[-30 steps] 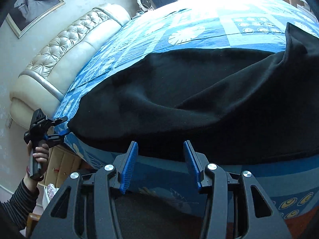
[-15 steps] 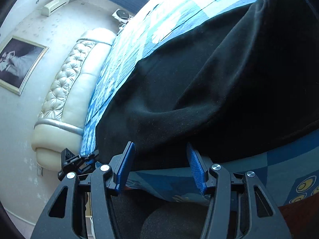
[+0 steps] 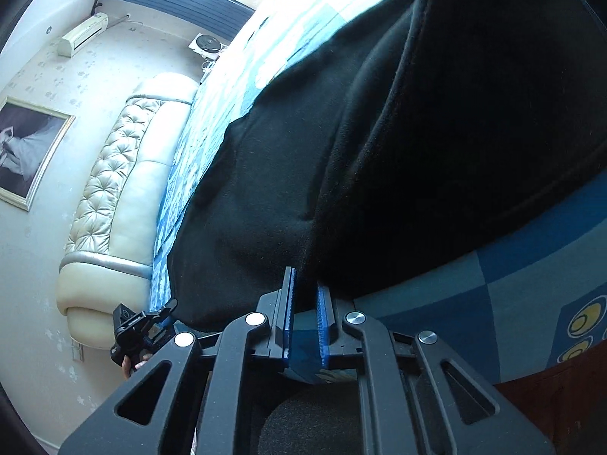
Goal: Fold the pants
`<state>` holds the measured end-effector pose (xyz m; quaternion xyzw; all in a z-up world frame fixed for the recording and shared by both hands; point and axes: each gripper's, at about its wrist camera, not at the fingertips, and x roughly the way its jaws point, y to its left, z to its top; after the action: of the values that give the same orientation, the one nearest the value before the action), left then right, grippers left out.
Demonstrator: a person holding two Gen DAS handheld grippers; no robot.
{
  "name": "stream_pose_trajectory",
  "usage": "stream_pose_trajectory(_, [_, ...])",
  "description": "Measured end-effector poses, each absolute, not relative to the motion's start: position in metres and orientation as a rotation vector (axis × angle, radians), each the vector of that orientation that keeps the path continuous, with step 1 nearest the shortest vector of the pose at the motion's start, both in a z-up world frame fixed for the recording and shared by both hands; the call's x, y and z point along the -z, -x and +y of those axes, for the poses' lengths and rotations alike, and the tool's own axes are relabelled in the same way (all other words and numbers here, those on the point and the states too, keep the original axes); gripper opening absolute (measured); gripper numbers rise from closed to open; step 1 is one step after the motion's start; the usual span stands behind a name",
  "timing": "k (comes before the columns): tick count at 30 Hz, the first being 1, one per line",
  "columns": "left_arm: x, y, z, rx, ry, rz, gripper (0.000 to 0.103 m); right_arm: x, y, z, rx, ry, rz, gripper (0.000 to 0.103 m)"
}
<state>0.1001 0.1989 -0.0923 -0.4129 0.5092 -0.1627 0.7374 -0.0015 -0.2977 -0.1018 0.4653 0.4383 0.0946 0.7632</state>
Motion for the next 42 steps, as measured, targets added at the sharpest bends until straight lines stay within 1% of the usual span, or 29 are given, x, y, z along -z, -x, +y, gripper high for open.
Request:
stream_pose_trajectory(2, [0.093, -0.096, 0.201, 0.38, 0.925, 1.103, 0.011, 0.102, 0.0, -0.301, -0.224, -1.043, 0.961, 0.01])
stream_pose_trajectory(4, [0.087, -0.092, 0.201, 0.379, 0.89, 1.106, 0.012, 0.094, 0.001, -0.303, -0.22, -1.017, 0.988, 0.014])
stream_pose_trajectory(6, [0.072, -0.085, 0.199, 0.352, 0.782, 1.1, 0.017, 0.078, 0.006, -0.307, -0.193, -0.935, 1.023, 0.02])
stream_pose_trajectory(7, [0.063, -0.082, 0.197, 0.324, 0.702, 1.092, 0.025, 0.067, 0.008, -0.31, -0.166, -0.879, 1.027, 0.023])
stream_pose_trajectory(8, [0.052, -0.078, 0.194, 0.284, 0.607, 1.079, 0.046, 0.056, 0.01, -0.316, -0.143, -0.829, 1.018, 0.029])
stream_pose_trajectory(9, [0.041, -0.074, 0.19, 0.25, 0.53, 1.057, 0.059, 0.042, 0.011, -0.324, -0.116, -0.786, 0.996, 0.031])
stream_pose_trajectory(10, [0.03, -0.069, 0.188, 0.222, 0.476, 1.017, 0.074, 0.029, 0.01, -0.334, -0.088, -0.749, 0.969, 0.032])
stream_pose_trajectory(11, [0.02, -0.066, 0.185, 0.2, 0.432, 0.98, 0.078, 0.016, 0.006, -0.346, -0.056, -0.713, 0.943, 0.035])
stream_pose_trajectory(12, [0.013, -0.066, 0.181, 0.183, 0.392, 0.964, 0.082, 0.003, 0.0, -0.359, -0.019, -0.675, 0.912, 0.042])
stream_pose_trajectory(13, [0.006, -0.068, 0.177, 0.164, 0.361, 0.954, 0.092, -0.006, -0.008, -0.374, 0.028, -0.643, 0.882, 0.045])
stream_pose_trajectory(14, [0.002, -0.069, 0.174, 0.153, 0.346, 0.945, 0.094, -0.015, -0.019, -0.389, 0.078, -0.617, 0.862, 0.054])
stream_pose_trajectory(15, [-0.002, -0.075, 0.171, 0.148, 0.341, 0.945, 0.094, -0.021, -0.034, -0.406, 0.114, -0.594, 0.852, 0.058])
stream_pose_trajectory(17, [-0.005, -0.084, 0.161, 0.135, 0.327, 0.949, 0.094, -0.025, -0.063, -0.439, 0.205, -0.545, 0.839, 0.059])
stream_pose_trajectory(19, [-0.002, -0.09, 0.15, 0.121, 0.291, 0.953, 0.094, -0.023, -0.104, -0.467, 0.298, -0.493, 0.864, 0.059])
stream_pose_trajectory(23, [0.01, -0.101, 0.119, 0.114, 0.221, 0.991, 0.094, -0.005, -0.186, -0.51, 0.466, -0.381, 0.976, 0.059])
stream_pose_trajectory(25, [0.019, -0.105, 0.107, 0.121, 0.199, 1.019, 0.094, 0.009, -0.215, -0.528, 0.547, -0.351, 1.026, 0.059])
stream_pose_trajectory(27, [0.026, -0.106, 0.101, 0.123, 0.198, 1.032, 0.094, 0.026, -0.237, -0.539, 0.595, -0.342, 1.082, 0.058])
stream_pose_trajectory(31, [0.035, -0.107, 0.091, 0.117, 0.189, 1.051, 0.094, 0.057, -0.245, -0.555, 0.673, -0.352, 1.155, 0.058])
stream_pose_trajectory(32, [0.036, -0.107, 0.089, 0.115, 0.185, 1.053, 0.094, 0.063, -0.243, -0.56, 0.672, -0.373, 1.166, 0.057])
stream_pose_trajectory(33, [0.036, -0.107, 0.088, 0.114, 0.18, 1.054, 0.094, 0.064, -0.239, -0.564, 0.67, -0.386, 1.152, 0.043])
stream_pose_trajectory(34, [0.036, -0.107, 0.086, 0.11, 0.176, 1.055, 0.094, 0.062, -0.232, -0.568, 0.663, -0.395, 1.131, 0.035])
stream_pose_trajectory(35, [0.036, -0.107, 0.086, 0.108, 0.176, 1.056, 0.094, 0.058, -0.225, -0.571, 0.636, -0.421, 1.11, 0.019])
stream_pose_trajectory(36, [0.035, -0.107, 0.086, 0.108, 0.18, 1.056, 0.094, 0.051, -0.215, -0.575, 0.601, -0.458, 1.079, 0.008])
stream_pose_trajectory(39, [0.033, -0.106, 0.088, 0.107, 0.208, 1.053, 0.094, 0.013, -0.169, -0.582, 0.533, -0.509, 0.931, 0.008])
stream_pose_trajectory(42, [0.032, -0.103, 0.089, 0.101, 0.226, 1.05, 0.094, -0.018, -0.098, -0.592, 0.49, -0.568, 0.801, 0.008])
